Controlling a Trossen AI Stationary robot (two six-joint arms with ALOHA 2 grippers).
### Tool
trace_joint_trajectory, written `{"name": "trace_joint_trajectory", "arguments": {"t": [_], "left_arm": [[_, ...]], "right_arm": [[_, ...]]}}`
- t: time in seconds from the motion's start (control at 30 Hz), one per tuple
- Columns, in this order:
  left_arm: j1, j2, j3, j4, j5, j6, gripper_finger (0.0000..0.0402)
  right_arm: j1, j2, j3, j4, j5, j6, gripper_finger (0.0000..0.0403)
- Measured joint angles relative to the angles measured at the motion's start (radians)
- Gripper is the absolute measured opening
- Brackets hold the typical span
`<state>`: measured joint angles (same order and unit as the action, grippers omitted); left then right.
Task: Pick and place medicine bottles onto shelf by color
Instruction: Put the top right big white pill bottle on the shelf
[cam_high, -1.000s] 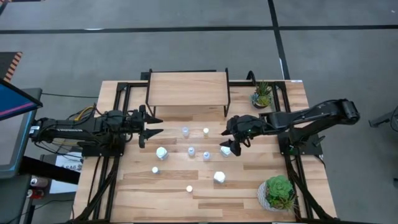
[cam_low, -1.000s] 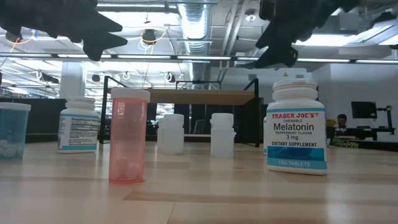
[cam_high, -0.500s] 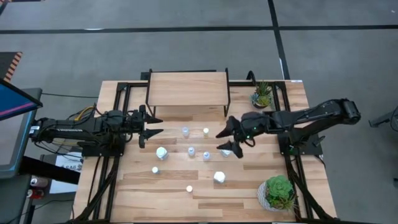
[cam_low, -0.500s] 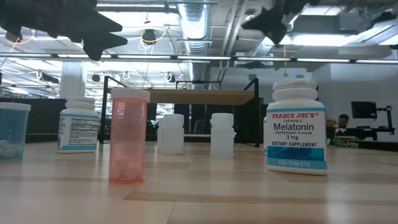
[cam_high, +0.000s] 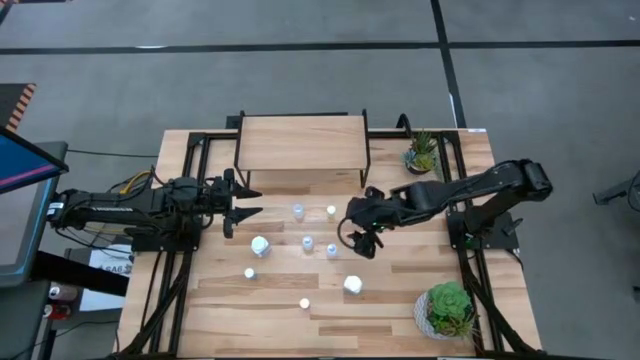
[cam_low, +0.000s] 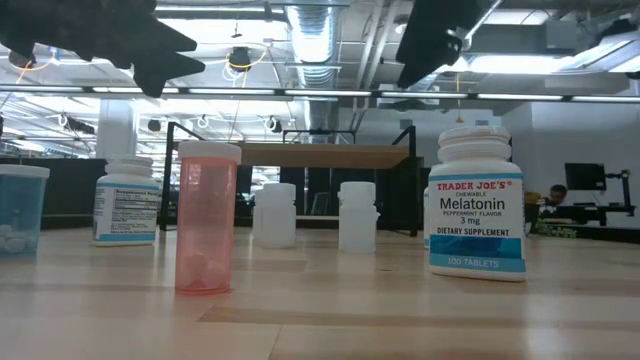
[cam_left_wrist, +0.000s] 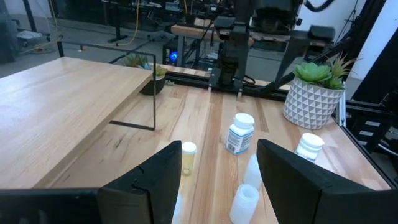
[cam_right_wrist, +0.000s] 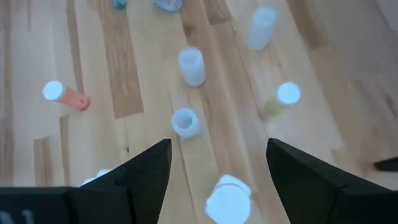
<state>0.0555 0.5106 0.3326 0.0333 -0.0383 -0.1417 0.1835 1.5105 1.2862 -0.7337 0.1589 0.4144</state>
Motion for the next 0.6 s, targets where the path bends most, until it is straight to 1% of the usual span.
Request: {"name": "trace_joint_trajectory", "arguments": {"t": [0.1,0.23,0.4,0.6], "left_arm": [[0.000,0.000,0.000,-0.001,0.000,0.001,0.0196],[0.000,0.000,0.000,-0.001,-0.001,0.001,0.0196],[0.000,0.000,0.000,-0.001,-0.001,0.002,0.0196],[0.000,0.000,-0.001,-0.022,-0.002,0.002,0.0196]], "right_arm": [[0.010,0.048,0.002,-0.006,-0.001,0.049,0.0286],[0.012,0.096,0.002,-0.063,-0.003,0.102,0.0286],[0.005,0.115,0.002,-0.137,-0.003,0.202,0.0286],[0.026,0.130,0.001,-0.192,-0.005,0.210,0.0286]]}}
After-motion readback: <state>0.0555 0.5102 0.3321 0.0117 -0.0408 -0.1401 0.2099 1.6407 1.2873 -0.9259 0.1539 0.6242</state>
